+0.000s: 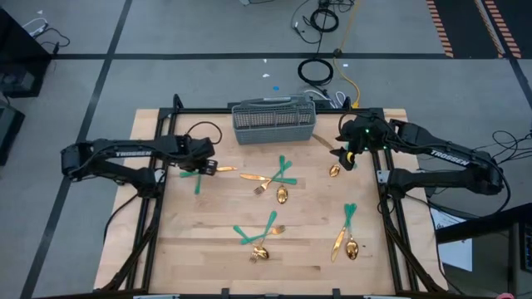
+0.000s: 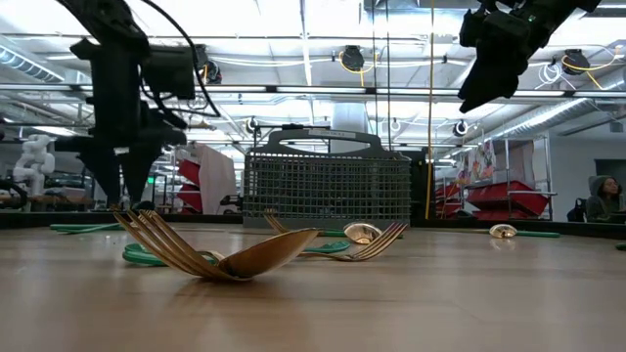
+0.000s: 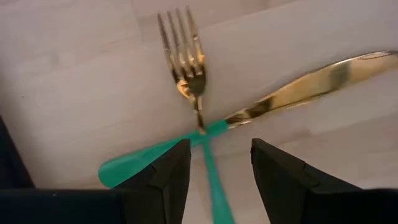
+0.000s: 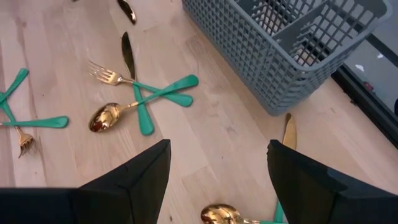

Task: Sort silverware
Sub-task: Put the gold fork into the left section of the gray utensil holder

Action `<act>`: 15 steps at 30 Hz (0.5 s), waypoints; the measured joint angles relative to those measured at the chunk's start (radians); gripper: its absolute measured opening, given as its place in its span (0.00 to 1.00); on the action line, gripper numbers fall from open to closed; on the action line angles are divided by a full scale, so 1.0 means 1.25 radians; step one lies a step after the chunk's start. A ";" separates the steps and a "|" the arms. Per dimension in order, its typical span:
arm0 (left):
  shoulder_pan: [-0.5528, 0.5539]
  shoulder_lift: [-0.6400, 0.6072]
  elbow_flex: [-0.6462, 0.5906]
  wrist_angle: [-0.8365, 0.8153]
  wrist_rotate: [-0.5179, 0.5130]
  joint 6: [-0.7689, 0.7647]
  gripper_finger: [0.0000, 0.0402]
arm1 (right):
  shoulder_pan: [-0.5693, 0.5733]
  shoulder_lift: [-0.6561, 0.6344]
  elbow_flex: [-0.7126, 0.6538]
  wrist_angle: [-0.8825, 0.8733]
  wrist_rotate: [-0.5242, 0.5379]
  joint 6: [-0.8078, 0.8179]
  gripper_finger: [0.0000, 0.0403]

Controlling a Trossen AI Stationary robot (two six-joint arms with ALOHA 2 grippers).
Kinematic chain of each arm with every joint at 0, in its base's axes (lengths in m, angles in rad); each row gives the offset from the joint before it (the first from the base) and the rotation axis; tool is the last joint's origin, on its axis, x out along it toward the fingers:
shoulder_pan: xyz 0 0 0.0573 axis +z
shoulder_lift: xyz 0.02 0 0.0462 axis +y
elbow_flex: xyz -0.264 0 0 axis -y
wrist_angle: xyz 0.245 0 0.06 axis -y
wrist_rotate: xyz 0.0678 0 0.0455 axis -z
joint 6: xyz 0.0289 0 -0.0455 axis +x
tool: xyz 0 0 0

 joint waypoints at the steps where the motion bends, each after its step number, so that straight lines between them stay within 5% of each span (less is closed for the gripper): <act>1: 0.000 0.014 0.000 0.002 -0.002 0.000 0.43 | 0.000 0.000 0.000 0.000 0.000 0.000 0.63; 15: 0.049 0.195 0.003 0.082 -0.041 0.037 0.42 | 0.000 0.000 0.000 -0.002 -0.001 0.006 0.63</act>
